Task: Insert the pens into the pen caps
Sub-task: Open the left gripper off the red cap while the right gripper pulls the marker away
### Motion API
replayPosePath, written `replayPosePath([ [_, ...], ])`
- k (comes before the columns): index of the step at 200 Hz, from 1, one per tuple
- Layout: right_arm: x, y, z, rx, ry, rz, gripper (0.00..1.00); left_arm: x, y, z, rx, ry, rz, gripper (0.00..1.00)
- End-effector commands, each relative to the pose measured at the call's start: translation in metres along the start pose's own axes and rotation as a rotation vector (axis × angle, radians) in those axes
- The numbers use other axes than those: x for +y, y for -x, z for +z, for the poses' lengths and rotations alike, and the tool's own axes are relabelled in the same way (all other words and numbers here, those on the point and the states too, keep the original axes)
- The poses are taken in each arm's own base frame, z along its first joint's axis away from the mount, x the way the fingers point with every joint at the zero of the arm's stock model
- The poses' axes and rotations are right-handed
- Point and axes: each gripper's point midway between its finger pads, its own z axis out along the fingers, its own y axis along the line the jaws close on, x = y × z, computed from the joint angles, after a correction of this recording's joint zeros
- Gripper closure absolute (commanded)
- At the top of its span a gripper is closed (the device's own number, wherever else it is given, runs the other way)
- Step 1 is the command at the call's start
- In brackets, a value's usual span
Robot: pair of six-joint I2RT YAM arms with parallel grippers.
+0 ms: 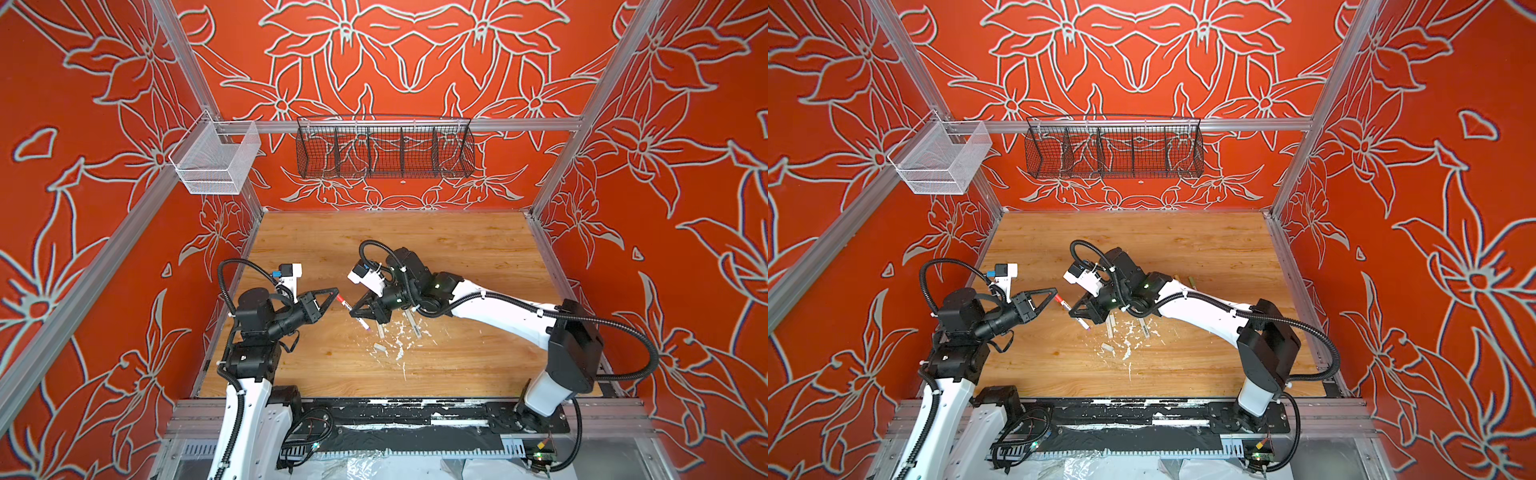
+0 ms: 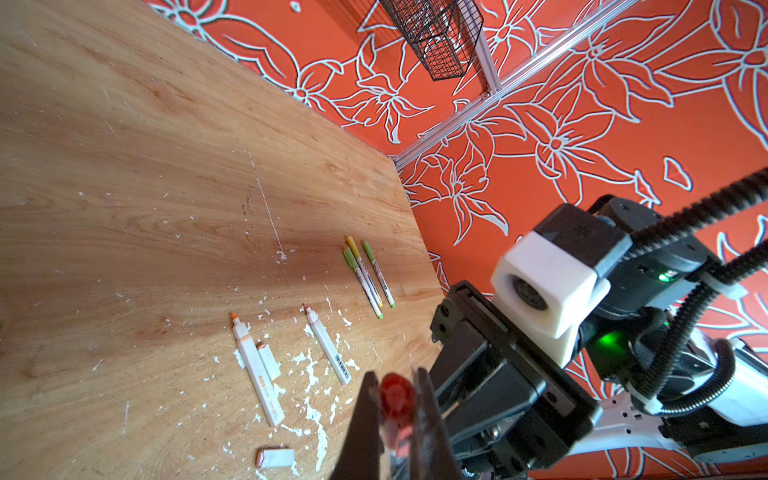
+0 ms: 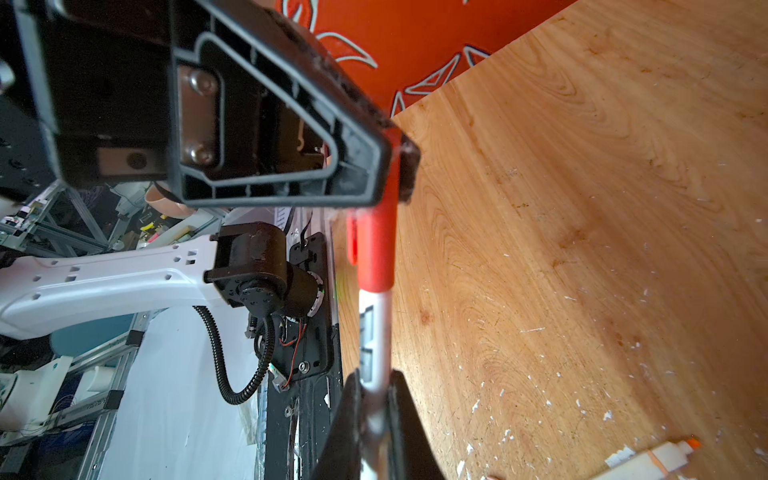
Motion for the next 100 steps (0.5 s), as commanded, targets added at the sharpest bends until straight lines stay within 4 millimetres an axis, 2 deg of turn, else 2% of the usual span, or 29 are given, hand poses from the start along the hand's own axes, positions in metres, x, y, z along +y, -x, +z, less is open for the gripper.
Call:
replayPosePath([
  [1, 0.029, 0.079, -0.021, -0.194, 0.007, -0.169, 1.00, 0.010, -0.012, 0.003, 0.053, 0.017, -0.043, 1.00],
  [40, 0.026, 0.137, -0.033, -0.309, -0.089, -0.249, 1.00, 0.008, -0.020, 0.007, 0.085, 0.025, -0.033, 1.00],
  [58, 0.034, 0.154, -0.036, -0.339, -0.068, -0.272, 1.00, 0.008, -0.023, 0.009, 0.098, 0.034, -0.029, 1.00],
  [76, 0.035, 0.151, -0.031, -0.325, -0.042, -0.262, 1.00, 0.007, -0.024, 0.008, 0.100, 0.037, -0.023, 1.00],
  [100, 0.024, 0.122, -0.021, -0.256, -0.043, -0.215, 1.00, 0.009, -0.023, 0.007, 0.089, 0.050, -0.019, 1.00],
])
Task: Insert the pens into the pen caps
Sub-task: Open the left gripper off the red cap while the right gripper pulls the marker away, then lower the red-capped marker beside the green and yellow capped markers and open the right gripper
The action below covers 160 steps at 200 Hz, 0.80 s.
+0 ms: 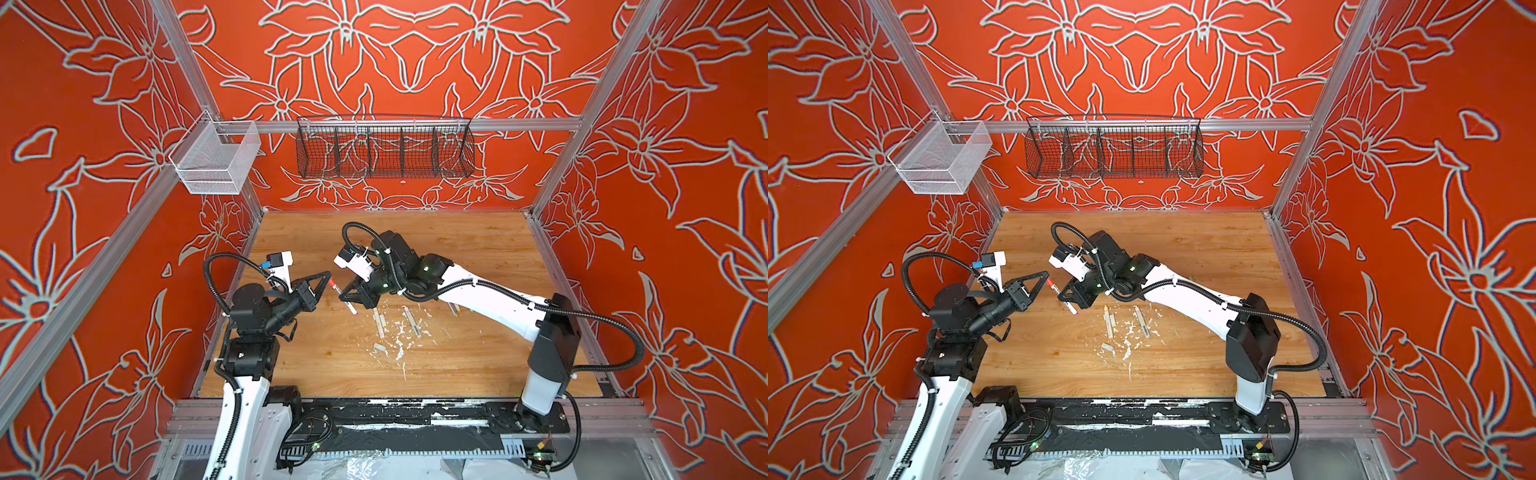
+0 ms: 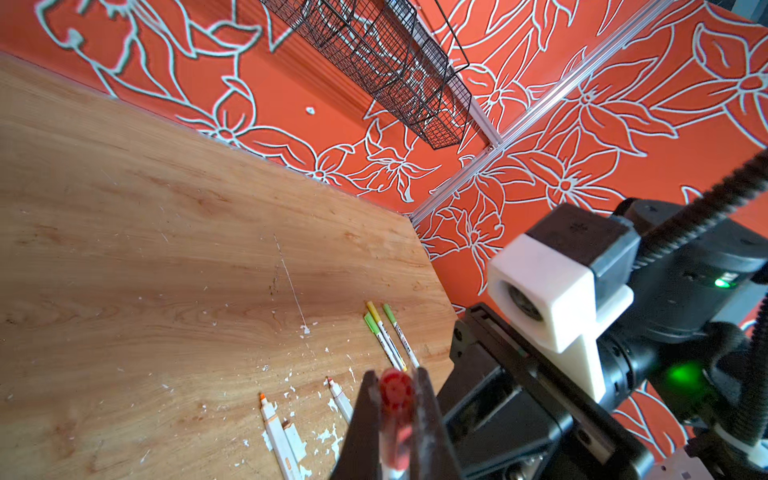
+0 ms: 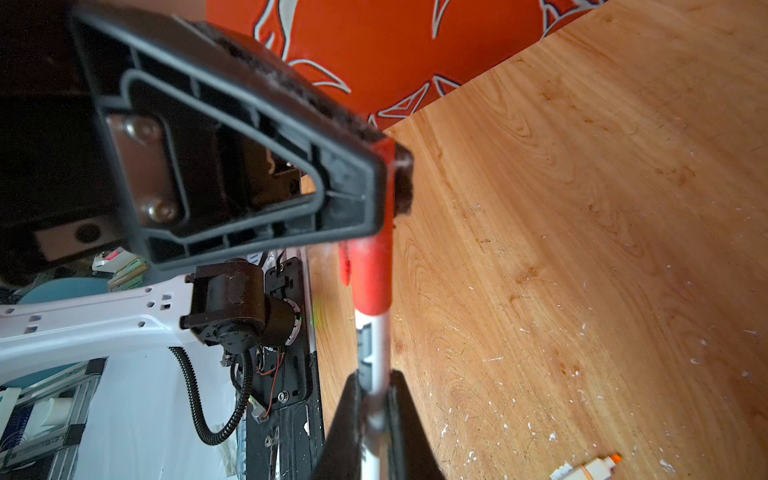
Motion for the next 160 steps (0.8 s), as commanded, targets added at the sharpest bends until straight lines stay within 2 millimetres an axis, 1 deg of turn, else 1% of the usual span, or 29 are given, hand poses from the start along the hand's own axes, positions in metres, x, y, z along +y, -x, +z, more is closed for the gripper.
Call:
replayPosePath([
  [1, 0.026, 0.074, -0.028, -0.270, 0.040, -0.173, 1.00, 0.010, -0.062, 0.000, 0.234, -0.008, -0.130, 1.00],
  [28, 0.020, 0.030, -0.020, -0.170, 0.055, -0.113, 1.00, 0.014, -0.062, 0.000, 0.230, 0.015, -0.131, 1.00],
  [37, 0.016, 0.012, -0.016, -0.125, 0.052, -0.088, 1.00, 0.016, -0.061, 0.000, 0.226, 0.026, -0.132, 0.99],
  [45, 0.012, -0.003, -0.014, -0.085, 0.044, -0.065, 1.00, 0.016, -0.060, -0.001, 0.220, 0.031, -0.128, 0.92],
  [50, 0.009, -0.012, -0.013, -0.060, 0.038, -0.052, 1.00, 0.016, -0.059, -0.002, 0.213, 0.035, -0.126, 0.86],
  [63, -0.002, -0.040, -0.010, 0.007, 0.015, -0.004, 1.00, 0.018, -0.057, -0.004, 0.195, 0.055, -0.122, 0.64],
  [65, -0.004, -0.044, -0.009, 0.014, 0.013, 0.004, 1.00, 0.018, -0.056, -0.005, 0.192, 0.057, -0.119, 0.62],
  [79, -0.016, -0.068, -0.010, 0.057, -0.007, 0.065, 1.00, 0.020, -0.054, -0.007, 0.175, 0.076, -0.112, 0.36],
  [94, -0.030, -0.089, -0.013, 0.094, -0.039, 0.126, 1.00, 0.022, -0.052, -0.009, 0.159, 0.091, -0.107, 0.21],
  [112, -0.055, -0.111, -0.021, 0.145, -0.118, 0.207, 1.00, 0.024, -0.050, -0.011, 0.146, 0.115, -0.105, 0.07],
  [123, -0.076, -0.124, -0.028, 0.182, -0.197, 0.263, 1.00, 0.026, -0.050, -0.012, 0.142, 0.123, -0.104, 0.00],
  [128, -0.087, -0.129, -0.032, 0.199, -0.238, 0.289, 1.00, 0.026, -0.050, -0.012, 0.141, 0.124, -0.104, 0.03],
  [147, -0.131, -0.157, -0.047, 0.288, -0.395, 0.375, 1.00, 0.026, -0.050, -0.012, 0.142, 0.127, -0.110, 0.03],
  [160, -0.158, -0.171, -0.061, 0.331, -0.503, 0.418, 1.00, 0.027, -0.050, -0.012, 0.142, 0.129, -0.113, 0.03],
])
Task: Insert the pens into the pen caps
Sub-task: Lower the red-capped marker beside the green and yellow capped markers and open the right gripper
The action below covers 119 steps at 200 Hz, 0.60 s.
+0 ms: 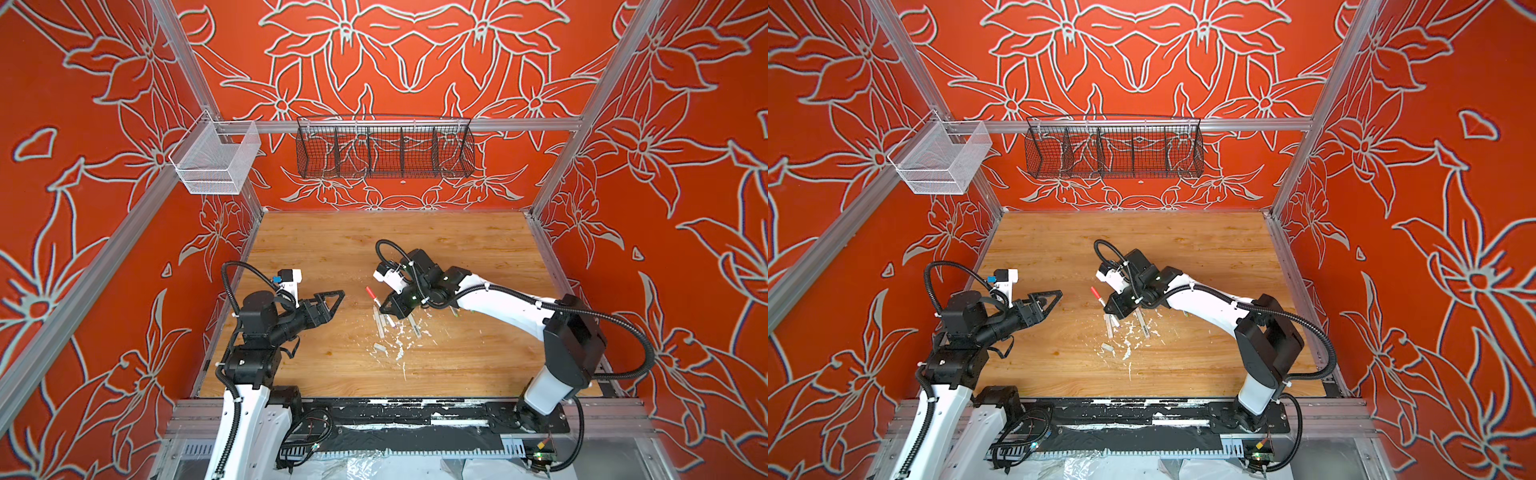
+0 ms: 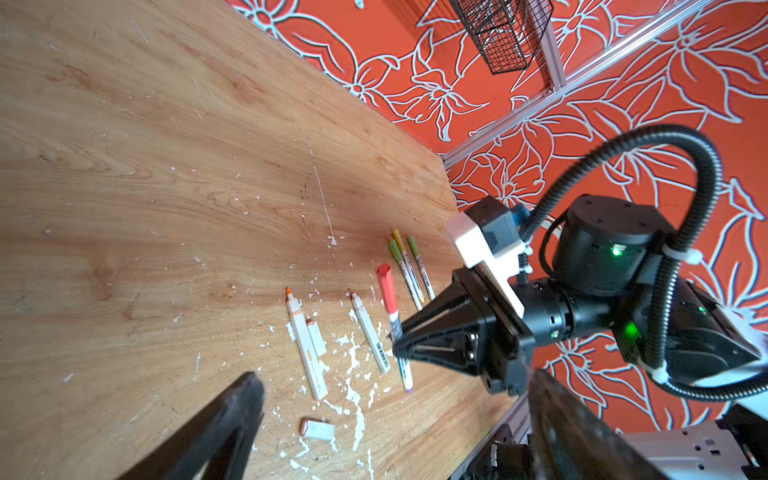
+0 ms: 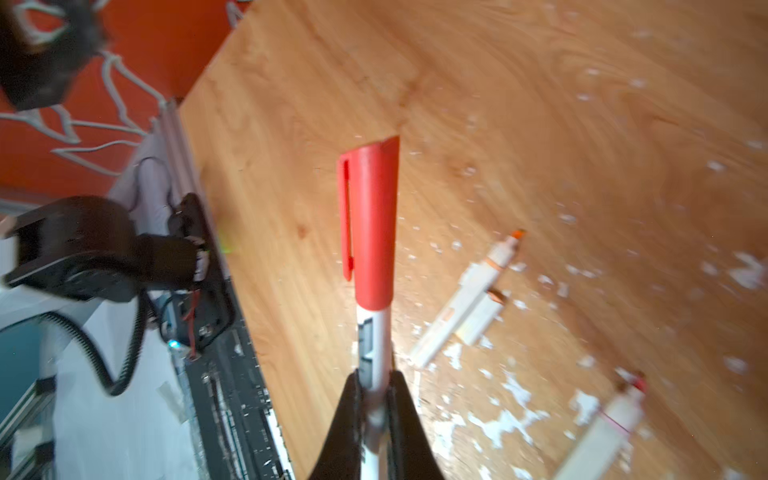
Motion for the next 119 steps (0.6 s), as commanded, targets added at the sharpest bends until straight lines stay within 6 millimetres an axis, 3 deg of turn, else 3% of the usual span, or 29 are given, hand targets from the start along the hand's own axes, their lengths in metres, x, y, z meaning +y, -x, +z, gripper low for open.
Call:
replayPosePath([
  [1, -0.067, -0.023, -0.002, 0.111, -0.239, 0.119, 1.00, 0.002, 0.002, -0.001, -0.007, 0.014, 0.001, 0.03],
  [26, -0.117, -0.038, -0.007, 0.164, -0.391, 0.179, 1.00, 0.003, 0.001, 0.000, 0.000, 0.019, -0.011, 0.03],
  [69, -0.178, -0.066, -0.013, 0.250, -0.576, 0.252, 1.00, 0.004, 0.001, 0.000, 0.000, 0.015, -0.013, 0.03],
  [119, -0.207, -0.090, -0.025, 0.335, -0.716, 0.285, 1.00, 0.005, 0.001, 0.002, 0.005, 0.020, -0.019, 0.03],
])
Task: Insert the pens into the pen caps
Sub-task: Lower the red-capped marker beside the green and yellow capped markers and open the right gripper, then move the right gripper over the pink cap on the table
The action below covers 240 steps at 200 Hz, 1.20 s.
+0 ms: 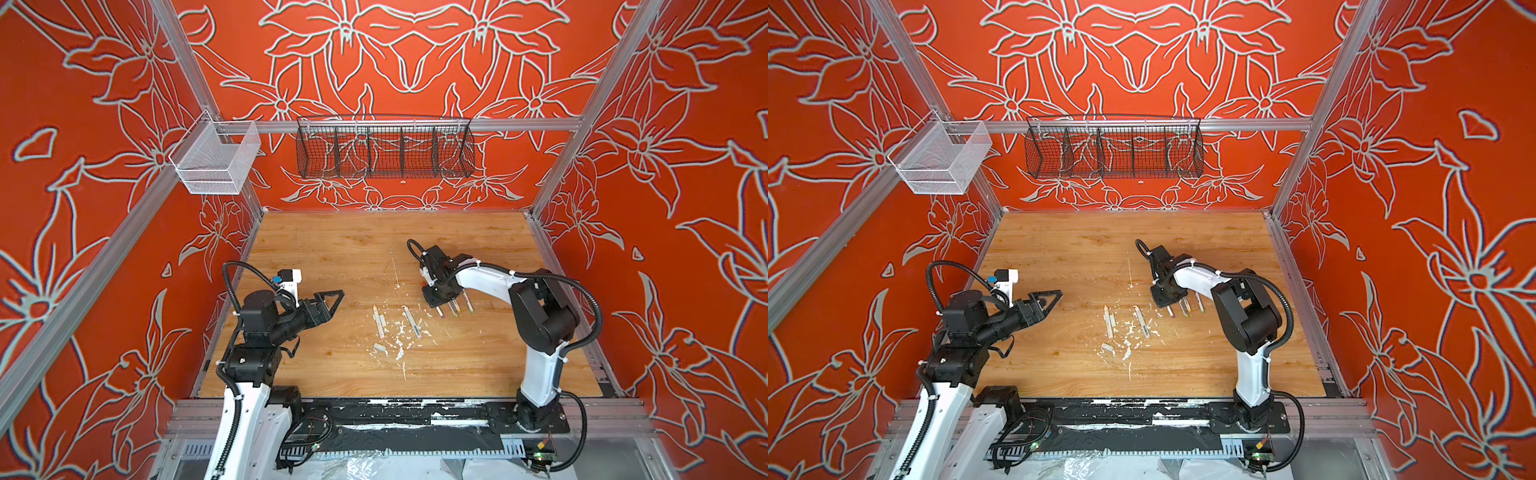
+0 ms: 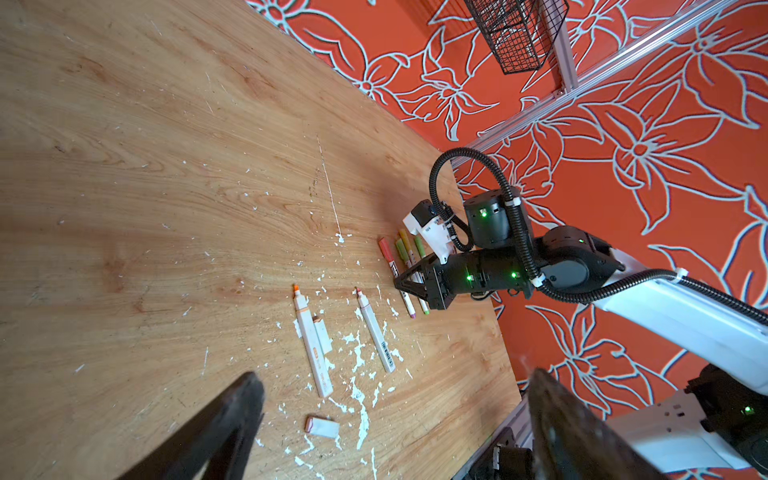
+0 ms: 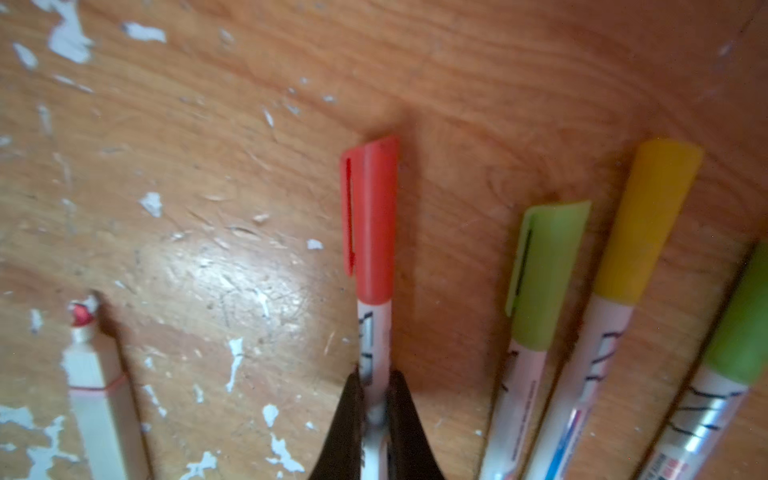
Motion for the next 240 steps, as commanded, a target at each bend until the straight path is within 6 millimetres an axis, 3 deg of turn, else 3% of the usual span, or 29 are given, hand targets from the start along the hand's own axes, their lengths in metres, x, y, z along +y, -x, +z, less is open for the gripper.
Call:
replayPosePath([
  [1, -0.025, -0.008, 0.002, 0.048, -0.128, 0.010, 1.00, 0.000, 0.001, 0.000, -0.001, 0.002, -0.004, 0.03],
  [64, -0.067, -0.029, 0.012, 0.142, -0.242, 0.082, 1.00, 0.001, 0.001, 0.001, 0.000, 0.003, -0.007, 0.03],
  [86, -0.067, -0.031, 0.013, 0.144, -0.226, 0.085, 1.00, 0.002, 0.001, 0.001, 0.002, 0.003, -0.009, 0.03],
  [116, -0.060, -0.029, 0.009, 0.126, -0.184, 0.082, 0.92, 0.002, 0.001, 0.001, 0.001, 0.002, -0.009, 0.03],
  [165, -0.051, -0.011, -0.024, -0.019, -0.115, 0.057, 0.60, 0.001, 0.001, 0.001, -0.004, -0.004, -0.009, 0.03],
  [203, -0.018, -0.005, -0.052, -0.126, 0.068, 0.004, 0.49, 0.000, 0.001, 0.001, -0.012, -0.013, -0.009, 0.03],
  [208, -0.014, -0.005, -0.055, -0.130, 0.093, -0.004, 0.40, 0.000, 0.001, 0.001, -0.013, -0.013, -0.008, 0.03],
  [212, -0.008, -0.005, -0.057, -0.134, 0.120, -0.013, 0.23, 0.000, 0.001, 0.000, -0.014, -0.013, -0.008, 0.03],
  [217, -0.002, -0.006, -0.059, -0.142, 0.143, -0.026, 0.14, 0.000, 0.001, 0.001, -0.014, -0.012, -0.008, 0.03],
  [227, 0.015, -0.008, -0.064, -0.157, 0.213, -0.067, 0.03, 0.000, 0.001, 0.000, -0.015, -0.014, -0.006, 0.03],
  [240, 0.034, -0.010, -0.068, -0.179, 0.267, -0.101, 0.03, -0.001, 0.001, 0.000, -0.016, -0.017, -0.006, 0.03],
])
